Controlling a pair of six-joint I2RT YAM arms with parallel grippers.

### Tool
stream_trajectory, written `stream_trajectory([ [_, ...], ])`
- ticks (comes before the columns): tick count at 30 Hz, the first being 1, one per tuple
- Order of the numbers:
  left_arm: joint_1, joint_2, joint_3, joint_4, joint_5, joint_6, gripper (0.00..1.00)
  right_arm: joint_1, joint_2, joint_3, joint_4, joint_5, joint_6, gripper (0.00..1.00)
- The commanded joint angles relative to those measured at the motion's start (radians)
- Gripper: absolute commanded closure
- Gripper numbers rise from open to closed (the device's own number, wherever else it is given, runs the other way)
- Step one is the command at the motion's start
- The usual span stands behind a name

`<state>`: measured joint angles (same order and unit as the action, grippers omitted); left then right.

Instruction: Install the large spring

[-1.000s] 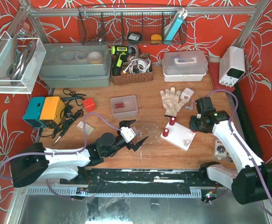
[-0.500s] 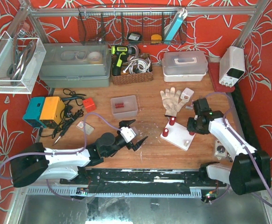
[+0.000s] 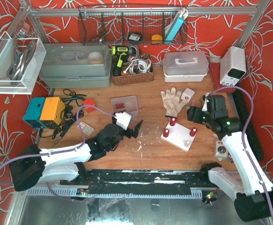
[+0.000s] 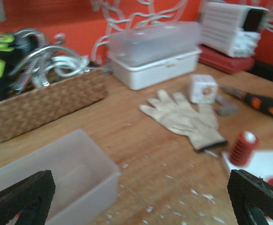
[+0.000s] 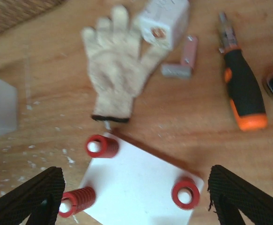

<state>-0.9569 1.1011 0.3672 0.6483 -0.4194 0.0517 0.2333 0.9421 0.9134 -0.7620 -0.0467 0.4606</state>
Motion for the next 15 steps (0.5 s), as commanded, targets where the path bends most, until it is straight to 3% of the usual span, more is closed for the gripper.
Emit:
stream_trajectory([
  [1,0.142,-0.034,0.133,-0.310,-0.034,-0.310,0.00,0.004,-0.073,-0.010,0.083,-0.102,0.015,0.12],
  [3,0.238,-0.009,0.210,-0.435,0.068,-0.376,0.01,0.006,-0.083,-0.021,0.107,-0.092,0.018,0.10],
  [7,0.362,0.067,0.334,-0.586,0.194,-0.329,0.17,0.010,-0.099,-0.084,0.196,-0.144,0.040,0.10],
  [11,0.435,0.170,0.460,-0.707,0.279,-0.195,0.32,0.025,-0.093,-0.127,0.262,-0.208,0.043,0.10],
  [15,0.456,0.282,0.566,-0.793,0.379,0.078,0.51,0.060,-0.090,-0.160,0.296,-0.168,-0.006,0.08],
])
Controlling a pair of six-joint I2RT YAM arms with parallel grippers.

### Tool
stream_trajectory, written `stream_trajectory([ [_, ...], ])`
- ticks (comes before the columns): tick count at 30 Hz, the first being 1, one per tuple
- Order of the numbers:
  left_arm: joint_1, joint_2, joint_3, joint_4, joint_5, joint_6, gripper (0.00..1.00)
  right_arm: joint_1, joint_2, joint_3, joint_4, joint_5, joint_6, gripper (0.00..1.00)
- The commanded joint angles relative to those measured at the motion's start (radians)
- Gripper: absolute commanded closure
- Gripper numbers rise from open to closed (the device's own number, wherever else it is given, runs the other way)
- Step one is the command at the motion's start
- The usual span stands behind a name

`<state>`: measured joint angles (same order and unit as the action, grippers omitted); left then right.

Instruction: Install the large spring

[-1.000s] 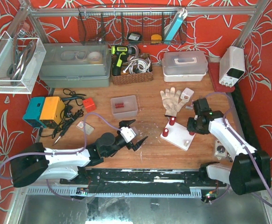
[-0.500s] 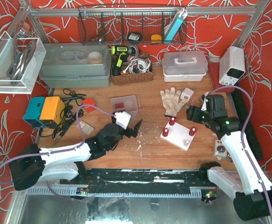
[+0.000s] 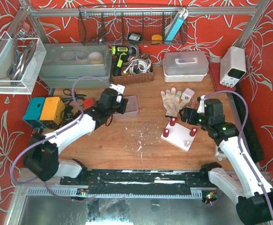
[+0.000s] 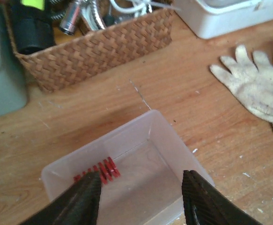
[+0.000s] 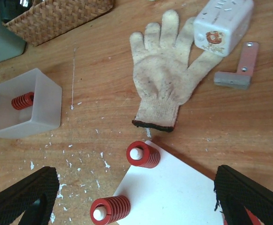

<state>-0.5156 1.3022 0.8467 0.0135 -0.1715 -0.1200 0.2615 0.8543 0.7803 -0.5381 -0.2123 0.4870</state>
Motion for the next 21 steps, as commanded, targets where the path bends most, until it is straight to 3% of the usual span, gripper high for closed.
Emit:
stream_trajectory([
  [1,0.015,0.106,0.105,-0.168,0.135,0.317,0.56,0.044,0.003,-0.028,0.072,0.008,-0.044,0.08],
  [3,0.014,0.157,0.140,-0.175,0.099,0.443,0.65,0.060,0.009,-0.025,0.073,0.005,-0.052,0.07],
  [10,0.016,0.362,0.267,-0.235,0.008,0.724,0.70,0.119,-0.009,-0.046,0.101,-0.002,-0.062,0.06],
  [16,0.038,0.486,0.344,-0.283,0.008,0.802,0.75,0.123,-0.011,-0.022,0.065,0.022,-0.088,0.05],
  [21,0.058,0.526,0.365,-0.346,0.034,0.841,0.72,0.124,-0.003,-0.025,0.070,0.028,-0.088,0.04],
])
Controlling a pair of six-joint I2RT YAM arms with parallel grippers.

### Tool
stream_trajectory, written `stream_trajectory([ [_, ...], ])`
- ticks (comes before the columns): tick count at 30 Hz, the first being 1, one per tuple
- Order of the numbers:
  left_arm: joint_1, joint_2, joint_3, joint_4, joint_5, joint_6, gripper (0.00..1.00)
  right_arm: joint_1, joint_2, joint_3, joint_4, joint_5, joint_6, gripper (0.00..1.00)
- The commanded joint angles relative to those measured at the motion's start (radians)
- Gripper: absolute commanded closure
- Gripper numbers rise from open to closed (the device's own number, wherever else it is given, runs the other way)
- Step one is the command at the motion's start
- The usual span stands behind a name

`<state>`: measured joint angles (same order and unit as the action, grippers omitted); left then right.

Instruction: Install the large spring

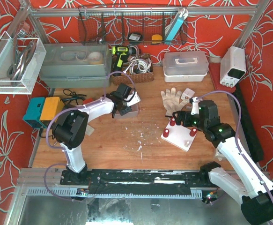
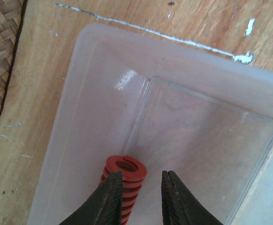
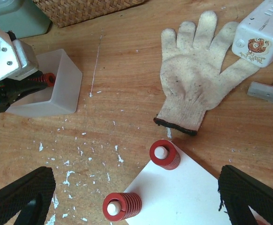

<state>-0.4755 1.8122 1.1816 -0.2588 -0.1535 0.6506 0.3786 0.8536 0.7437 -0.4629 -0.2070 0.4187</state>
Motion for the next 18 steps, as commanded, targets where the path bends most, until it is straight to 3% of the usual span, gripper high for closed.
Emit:
stream_trajectory([
  [1,0.024,0.022,0.030,-0.081,0.016,0.077,0.71,0.006,-0.002,0.012,-0.005,0.025,-0.021,0.04],
  [13,0.073,0.059,0.021,-0.086,0.012,0.134,0.59,0.006,0.035,0.016,0.003,0.038,-0.025,0.04],
  [18,0.074,0.106,0.032,-0.100,0.004,0.141,0.58,0.006,0.040,0.018,0.001,0.037,-0.027,0.03],
])
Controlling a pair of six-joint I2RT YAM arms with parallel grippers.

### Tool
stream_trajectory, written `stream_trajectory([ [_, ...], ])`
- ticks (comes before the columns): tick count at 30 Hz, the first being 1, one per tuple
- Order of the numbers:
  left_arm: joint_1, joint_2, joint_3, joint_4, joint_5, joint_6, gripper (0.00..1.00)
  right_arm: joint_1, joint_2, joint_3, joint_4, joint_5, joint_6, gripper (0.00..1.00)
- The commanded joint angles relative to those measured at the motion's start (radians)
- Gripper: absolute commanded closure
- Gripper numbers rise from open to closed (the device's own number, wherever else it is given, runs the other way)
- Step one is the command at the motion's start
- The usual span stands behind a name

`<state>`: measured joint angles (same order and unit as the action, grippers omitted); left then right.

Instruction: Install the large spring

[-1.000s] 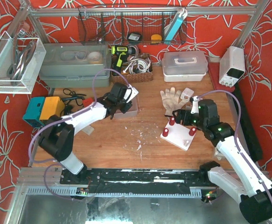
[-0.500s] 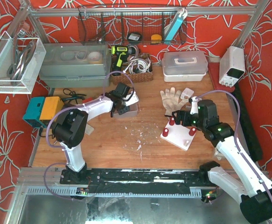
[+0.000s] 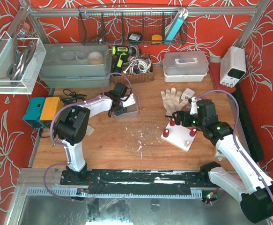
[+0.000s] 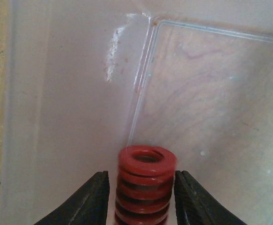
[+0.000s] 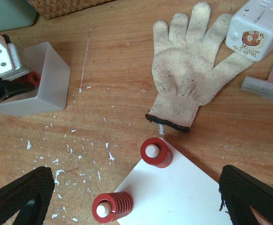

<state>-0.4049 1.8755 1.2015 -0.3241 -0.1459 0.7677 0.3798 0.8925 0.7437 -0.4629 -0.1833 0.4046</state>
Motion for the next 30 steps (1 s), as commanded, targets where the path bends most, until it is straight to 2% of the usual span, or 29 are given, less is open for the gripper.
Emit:
stream_trajectory([
  [1,0.003,0.046,0.011,-0.036,-0.002,0.025,0.58,0.006,0.001,0.018,0.001,0.012,-0.013,0.03],
  [13,0.000,0.068,0.056,-0.116,0.072,-0.024,0.58,0.005,-0.003,0.017,0.007,0.008,-0.012,0.03],
  [18,-0.014,0.030,0.083,-0.135,0.029,-0.058,0.49,0.005,-0.007,0.013,0.010,0.005,-0.009,0.02],
  [30,-0.012,0.018,0.020,-0.135,-0.069,-0.065,0.45,0.005,-0.007,0.005,0.018,-0.012,-0.006,0.02],
])
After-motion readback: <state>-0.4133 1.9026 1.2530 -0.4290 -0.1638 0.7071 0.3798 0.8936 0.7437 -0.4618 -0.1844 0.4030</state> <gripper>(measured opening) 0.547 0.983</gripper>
